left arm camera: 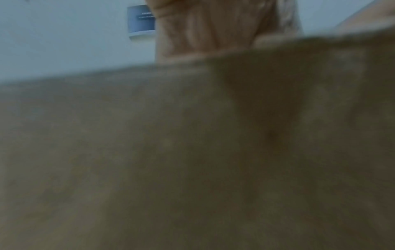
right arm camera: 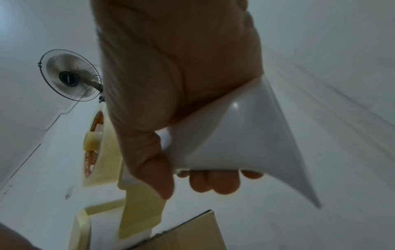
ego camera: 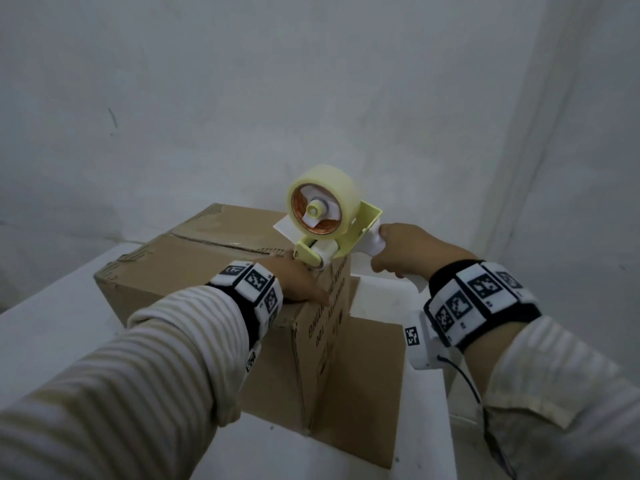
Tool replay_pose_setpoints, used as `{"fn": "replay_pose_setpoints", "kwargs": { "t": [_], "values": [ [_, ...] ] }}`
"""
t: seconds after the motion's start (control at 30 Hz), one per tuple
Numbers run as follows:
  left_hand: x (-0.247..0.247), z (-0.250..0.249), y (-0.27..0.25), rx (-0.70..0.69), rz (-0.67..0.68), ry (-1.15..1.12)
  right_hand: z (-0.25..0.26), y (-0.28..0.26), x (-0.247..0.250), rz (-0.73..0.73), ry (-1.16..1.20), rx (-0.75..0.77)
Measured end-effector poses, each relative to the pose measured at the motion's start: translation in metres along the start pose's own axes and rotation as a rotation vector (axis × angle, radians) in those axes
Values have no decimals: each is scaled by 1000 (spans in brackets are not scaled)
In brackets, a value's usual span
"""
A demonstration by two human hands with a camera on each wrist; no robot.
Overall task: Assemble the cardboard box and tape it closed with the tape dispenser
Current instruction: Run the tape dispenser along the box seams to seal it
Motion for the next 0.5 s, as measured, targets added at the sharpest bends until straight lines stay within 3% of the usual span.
{"fn": "replay_pose_setpoints", "kwargs": {
  "t": [0.3, 0.5],
  "values": [
    [-4, 2, 5, 2, 22, 12, 3, 5, -7, -67, 30, -105],
    [-4, 0, -3, -24, 41, 29, -10, -9, -15, -51, 102, -77]
  ]
}}
Point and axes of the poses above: each hand's wrist, its own y-axis towards the middle knuckle, its own x-axis out of the back of the hand, z = x × y, the point moved 7 cm from there along y, towards the middle knuckle, and after that the axes turned 14 degrees about -y, right-handed, at the moved point
